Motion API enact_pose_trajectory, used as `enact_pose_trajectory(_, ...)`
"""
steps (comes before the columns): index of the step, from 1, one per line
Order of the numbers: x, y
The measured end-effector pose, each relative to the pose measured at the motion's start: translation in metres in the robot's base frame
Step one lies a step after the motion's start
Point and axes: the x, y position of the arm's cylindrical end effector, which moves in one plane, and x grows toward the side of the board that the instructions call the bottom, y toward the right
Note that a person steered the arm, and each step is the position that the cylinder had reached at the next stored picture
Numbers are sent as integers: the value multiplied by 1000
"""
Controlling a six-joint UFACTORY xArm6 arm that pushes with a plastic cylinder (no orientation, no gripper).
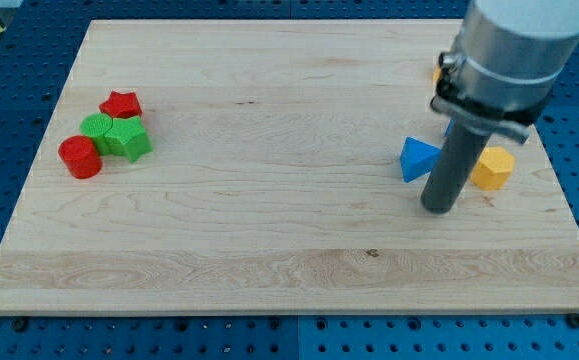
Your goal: Move the blue triangle to the blue cube
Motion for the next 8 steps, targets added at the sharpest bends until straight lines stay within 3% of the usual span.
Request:
enact_pose_trajectory(1, 9, -22)
enact_pose_trajectory(3, -37, -59)
enact_pose_trajectory(4, -65, -33)
enact_pose_trajectory(8, -60, -44)
